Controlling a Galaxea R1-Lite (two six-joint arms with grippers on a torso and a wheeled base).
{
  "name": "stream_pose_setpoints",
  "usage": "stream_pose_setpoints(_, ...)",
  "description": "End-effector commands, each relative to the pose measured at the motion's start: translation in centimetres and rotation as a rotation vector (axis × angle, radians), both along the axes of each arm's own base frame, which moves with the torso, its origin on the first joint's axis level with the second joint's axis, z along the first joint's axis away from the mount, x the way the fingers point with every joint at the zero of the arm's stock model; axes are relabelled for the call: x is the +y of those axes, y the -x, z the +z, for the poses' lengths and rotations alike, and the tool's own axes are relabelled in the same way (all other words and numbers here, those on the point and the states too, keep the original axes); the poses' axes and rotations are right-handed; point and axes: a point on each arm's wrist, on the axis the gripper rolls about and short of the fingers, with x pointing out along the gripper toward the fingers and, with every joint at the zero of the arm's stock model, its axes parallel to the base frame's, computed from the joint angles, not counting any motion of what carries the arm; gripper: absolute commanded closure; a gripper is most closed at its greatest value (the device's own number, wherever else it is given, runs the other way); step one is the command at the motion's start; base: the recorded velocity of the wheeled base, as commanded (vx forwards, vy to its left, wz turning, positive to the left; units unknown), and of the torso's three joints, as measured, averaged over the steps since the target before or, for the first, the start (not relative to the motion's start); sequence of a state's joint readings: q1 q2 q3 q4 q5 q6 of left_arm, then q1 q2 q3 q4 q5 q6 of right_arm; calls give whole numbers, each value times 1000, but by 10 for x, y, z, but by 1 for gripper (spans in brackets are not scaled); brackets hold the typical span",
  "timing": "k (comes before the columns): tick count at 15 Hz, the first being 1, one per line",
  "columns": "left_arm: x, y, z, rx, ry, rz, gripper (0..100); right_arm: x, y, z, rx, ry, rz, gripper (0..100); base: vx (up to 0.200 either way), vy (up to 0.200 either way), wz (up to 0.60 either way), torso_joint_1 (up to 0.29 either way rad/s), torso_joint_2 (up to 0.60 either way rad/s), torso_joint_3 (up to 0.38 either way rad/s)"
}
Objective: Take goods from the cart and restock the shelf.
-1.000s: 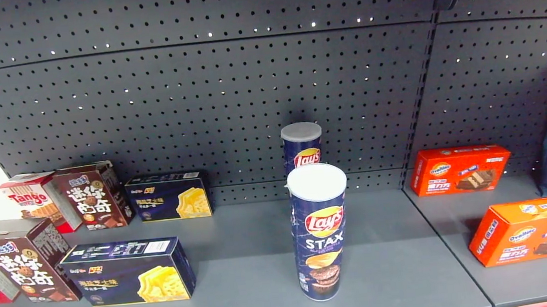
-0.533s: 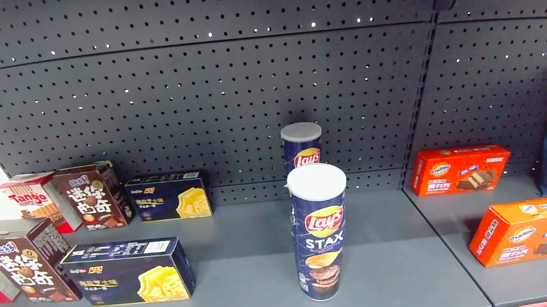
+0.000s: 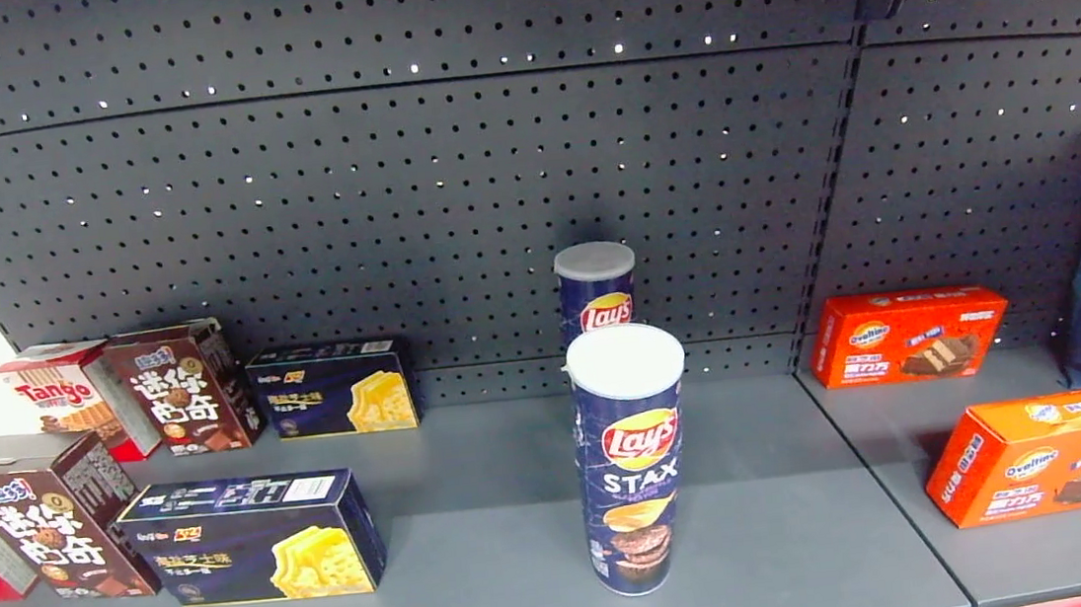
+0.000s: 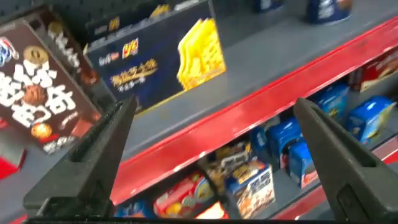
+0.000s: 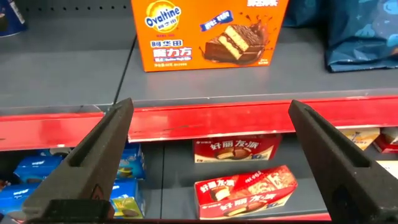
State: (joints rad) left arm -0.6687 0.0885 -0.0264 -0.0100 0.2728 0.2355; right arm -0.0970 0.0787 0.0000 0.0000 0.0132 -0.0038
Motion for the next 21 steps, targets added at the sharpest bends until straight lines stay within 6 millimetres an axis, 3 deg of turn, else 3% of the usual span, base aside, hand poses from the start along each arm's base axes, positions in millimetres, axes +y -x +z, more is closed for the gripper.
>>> stream_pose_setpoints(1,-13,-12,1,165,-82,161,0,0,0,0,6,0,1,0,0,0,0,0,0,0)
stream_pose_setpoints(3,-18,-10,0,163,-40,76,0,0,0,0,6,0,1,0,0,0,0,0,0,0)
stream_pose_setpoints(8,-20,13,-3,-115,16,205,0,0,0,0,6,0,1,0,0,0,0,0,0,0)
stream_pose_setpoints(15,-20,13,-3,-97,19,205,0,0,0,0,6,0,1,0,0,0,0,0,0,0)
stream_pose_setpoints(17,-19,13,-4,-57,149,259,0,0,0,0,6,0,1,0,0,0,0,0,0,0)
stream_pose_setpoints(21,-25,15,-4,-4,225,19,0,0,0,0,6,0,1,0,0,0,0,0,0,0)
